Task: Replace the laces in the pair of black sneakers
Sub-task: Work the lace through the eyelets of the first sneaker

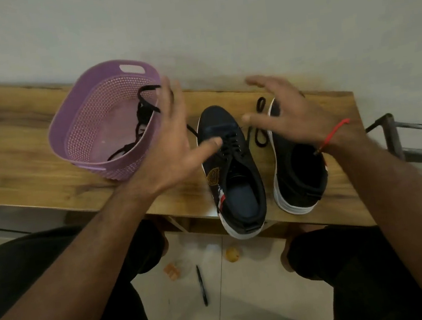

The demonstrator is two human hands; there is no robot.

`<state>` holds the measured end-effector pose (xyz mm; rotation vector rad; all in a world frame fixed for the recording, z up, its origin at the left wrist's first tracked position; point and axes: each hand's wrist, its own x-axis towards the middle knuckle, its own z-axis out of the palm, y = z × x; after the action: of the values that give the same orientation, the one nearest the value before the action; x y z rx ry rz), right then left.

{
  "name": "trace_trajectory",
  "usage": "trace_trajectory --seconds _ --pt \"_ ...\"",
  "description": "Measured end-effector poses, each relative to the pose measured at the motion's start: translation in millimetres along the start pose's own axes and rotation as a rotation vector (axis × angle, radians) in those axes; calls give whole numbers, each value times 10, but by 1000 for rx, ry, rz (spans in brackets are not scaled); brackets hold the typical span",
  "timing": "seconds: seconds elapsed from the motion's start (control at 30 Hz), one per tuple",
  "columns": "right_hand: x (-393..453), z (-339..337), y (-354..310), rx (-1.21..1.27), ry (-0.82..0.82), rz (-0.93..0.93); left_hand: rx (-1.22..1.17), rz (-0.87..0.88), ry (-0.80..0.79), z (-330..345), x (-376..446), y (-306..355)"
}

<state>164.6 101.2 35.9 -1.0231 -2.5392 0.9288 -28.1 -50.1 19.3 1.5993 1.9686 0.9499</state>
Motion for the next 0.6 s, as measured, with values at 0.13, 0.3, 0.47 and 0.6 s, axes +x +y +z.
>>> trace_trajectory --seconds 0.13,0.3,0.47,0.6 --pt "-57 195 -83 -145 -402 -97 230 37 -263 211 -42 -125" --pt "-74 331 -13 -273 -416 -71 330 32 -283 234 -51 -136" --pt "-124 341 -31 -224 -381 -102 407 47 -243 246 -75 -99" --pt "-157 327 27 -153 -390 -81 460 -12 -242 158 -53 -143"
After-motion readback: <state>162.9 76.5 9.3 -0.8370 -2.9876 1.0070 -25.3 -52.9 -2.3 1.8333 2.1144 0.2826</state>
